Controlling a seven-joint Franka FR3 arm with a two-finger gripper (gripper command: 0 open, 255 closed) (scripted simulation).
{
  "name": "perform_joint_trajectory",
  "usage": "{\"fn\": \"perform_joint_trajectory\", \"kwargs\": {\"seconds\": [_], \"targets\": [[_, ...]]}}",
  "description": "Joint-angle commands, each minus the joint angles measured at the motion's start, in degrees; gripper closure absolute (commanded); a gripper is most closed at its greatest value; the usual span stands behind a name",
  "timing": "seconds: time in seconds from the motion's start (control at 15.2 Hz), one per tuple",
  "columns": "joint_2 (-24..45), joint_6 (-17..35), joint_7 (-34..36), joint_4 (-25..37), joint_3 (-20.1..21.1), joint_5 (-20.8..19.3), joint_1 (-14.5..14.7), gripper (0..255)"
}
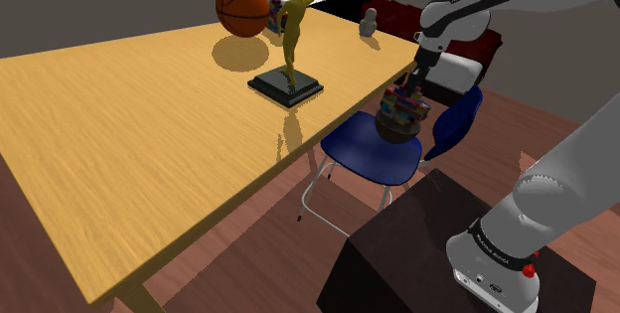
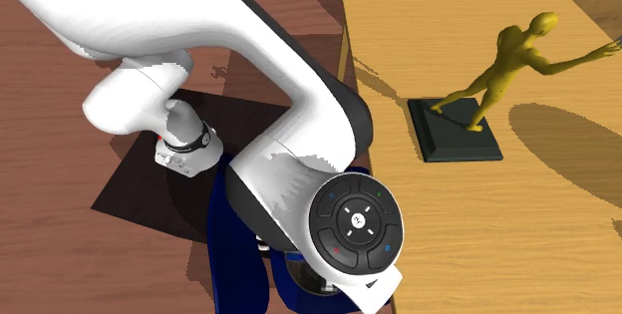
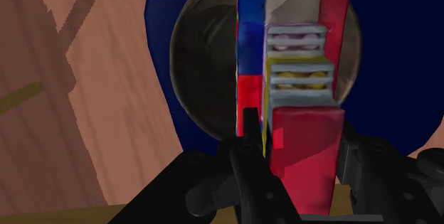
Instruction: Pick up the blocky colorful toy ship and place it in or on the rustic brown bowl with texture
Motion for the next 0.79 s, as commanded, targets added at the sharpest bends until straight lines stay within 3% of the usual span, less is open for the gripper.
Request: {"fn": "perform_joint_trajectory", "kwargs": {"seconds": [0.0,0.33,0.4,0.73], "targets": [[0.03,0.31,-0.07,-0.17,-0.03,0.03,-0.03,255],[0.03,0.31,-0.07,-0.17,-0.03,0.03,-0.03,255],[0.03,0.31,-0.07,-0.16,-0.02,0.03,-0.02,0],[0.03,0.31,-0.07,-0.17,-0.03,0.03,-0.03,0]]}}
